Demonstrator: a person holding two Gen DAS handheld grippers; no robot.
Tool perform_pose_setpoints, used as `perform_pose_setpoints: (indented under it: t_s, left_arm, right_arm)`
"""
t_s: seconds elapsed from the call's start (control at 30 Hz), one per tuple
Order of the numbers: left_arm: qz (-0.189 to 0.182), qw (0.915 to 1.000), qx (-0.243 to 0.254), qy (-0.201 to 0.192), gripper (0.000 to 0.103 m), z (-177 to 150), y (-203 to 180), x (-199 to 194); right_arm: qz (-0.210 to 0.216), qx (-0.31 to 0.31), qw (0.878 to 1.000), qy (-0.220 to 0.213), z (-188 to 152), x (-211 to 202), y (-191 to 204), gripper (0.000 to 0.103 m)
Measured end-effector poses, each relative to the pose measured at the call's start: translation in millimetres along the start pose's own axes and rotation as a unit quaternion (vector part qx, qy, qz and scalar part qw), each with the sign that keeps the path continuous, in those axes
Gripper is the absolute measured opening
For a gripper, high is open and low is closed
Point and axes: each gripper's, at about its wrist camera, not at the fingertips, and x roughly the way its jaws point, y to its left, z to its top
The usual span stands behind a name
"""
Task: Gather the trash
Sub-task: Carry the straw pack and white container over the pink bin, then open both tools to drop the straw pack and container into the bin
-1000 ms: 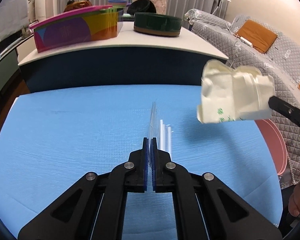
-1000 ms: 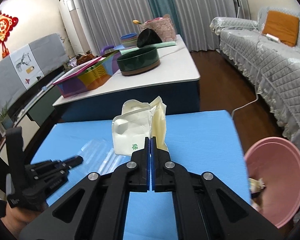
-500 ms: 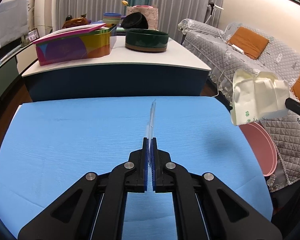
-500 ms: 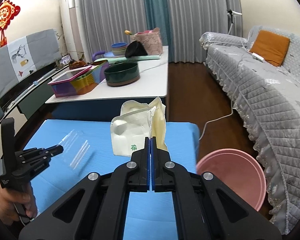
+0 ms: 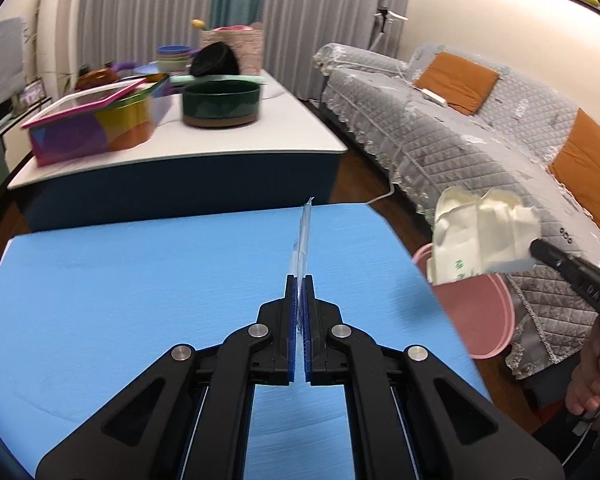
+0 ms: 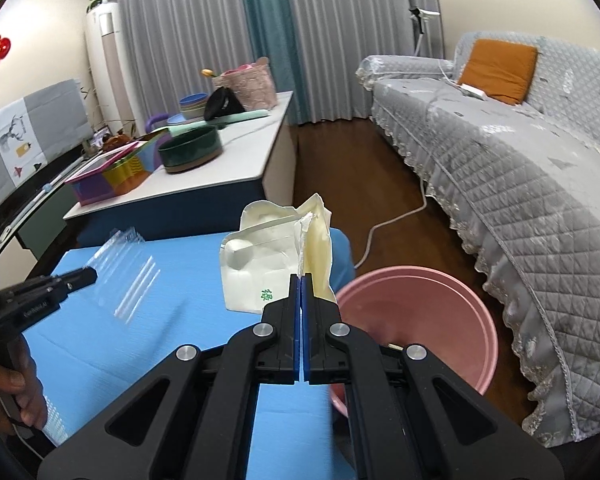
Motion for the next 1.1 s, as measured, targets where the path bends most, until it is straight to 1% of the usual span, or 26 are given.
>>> perform_pose_setpoints:
  t_s: [0.2, 0.3, 0.43, 0.53, 0.9, 1.0, 1.07, 1.1]
  left_arm:
    - [-0.031, 0.9993, 0.017, 0.011, 0.002, 7.0, -45.9, 11.0]
    - [-0.046, 0.9985, 0.022, 0.018, 0.002, 7.9, -65.0, 19.6]
    - [-0.060, 0.9973, 0.035, 0.023, 0.002, 10.3, -94.6, 29.7]
    - [-0.070, 0.9962, 0.045, 0.027, 0.002, 13.8, -115.5, 37.6]
    - [-0.094, 0.9925, 0.066, 0.042, 0.002, 27.2, -171.0, 71.5]
    - [-0.099, 0.9916, 0.069, 0.046, 0.002, 28.4, -179.0, 79.1]
    - [-0.102, 0.9910, 0.070, 0.050, 0.003, 31.0, -183.7, 85.0]
    - [-0.104, 0.9907, 0.071, 0.052, 0.003, 31.2, -186.0, 86.7]
  right_arm:
    - [-0.019, 0.033, 0.999, 0.000, -1.3, -2.7, -37.1, 0.001]
    - [-0.036, 0.049, 0.998, 0.001, -2.7, -4.0, -55.8, 0.001]
    - [-0.055, 0.063, 0.996, 0.001, -4.1, -4.6, -76.2, 0.001]
    - [-0.067, 0.074, 0.995, 0.008, -6.1, -0.8, -89.6, 0.001]
    - [-0.073, 0.103, 0.991, 0.036, -13.1, 16.1, -122.6, 0.001]
    - [-0.070, 0.108, 0.991, 0.042, -14.9, 20.4, -127.8, 0.001]
    - [-0.066, 0.108, 0.991, 0.046, -15.6, 22.6, -129.8, 0.002]
    - [-0.064, 0.108, 0.991, 0.050, -15.6, 24.3, -129.6, 0.005]
